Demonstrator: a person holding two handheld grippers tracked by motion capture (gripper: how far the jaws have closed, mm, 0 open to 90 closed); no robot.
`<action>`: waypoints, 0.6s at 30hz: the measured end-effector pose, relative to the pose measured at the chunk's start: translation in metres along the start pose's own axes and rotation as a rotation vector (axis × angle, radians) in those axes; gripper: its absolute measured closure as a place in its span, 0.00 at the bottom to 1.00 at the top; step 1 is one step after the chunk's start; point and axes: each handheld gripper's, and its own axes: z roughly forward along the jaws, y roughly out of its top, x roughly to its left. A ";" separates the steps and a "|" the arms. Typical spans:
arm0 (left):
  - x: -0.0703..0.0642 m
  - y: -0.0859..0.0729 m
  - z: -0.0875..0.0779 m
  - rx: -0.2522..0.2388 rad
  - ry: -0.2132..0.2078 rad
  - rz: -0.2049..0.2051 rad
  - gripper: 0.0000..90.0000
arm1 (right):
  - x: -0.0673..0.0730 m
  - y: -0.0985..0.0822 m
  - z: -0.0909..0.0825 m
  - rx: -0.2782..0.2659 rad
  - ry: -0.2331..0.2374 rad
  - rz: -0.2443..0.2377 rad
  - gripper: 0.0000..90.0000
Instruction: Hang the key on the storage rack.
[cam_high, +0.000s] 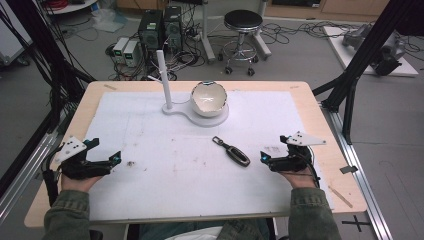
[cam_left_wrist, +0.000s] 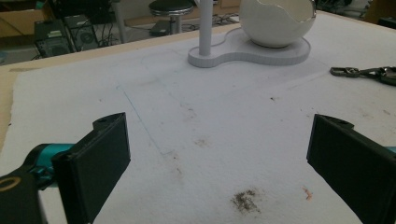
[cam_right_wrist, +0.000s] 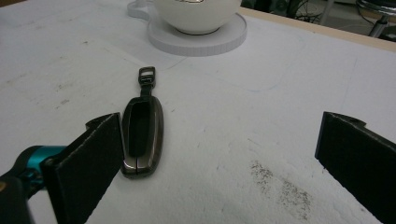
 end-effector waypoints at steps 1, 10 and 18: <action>0.000 0.000 0.000 0.001 0.002 0.001 0.07 | 0.000 0.000 0.000 0.001 0.000 0.000 0.01; 0.001 0.000 0.000 0.001 0.002 0.000 0.07 | 0.000 -0.001 0.000 0.003 -0.001 -0.003 0.01; 0.001 0.000 0.000 0.002 0.001 0.000 0.07 | 0.001 -0.001 0.000 0.006 0.002 0.003 0.01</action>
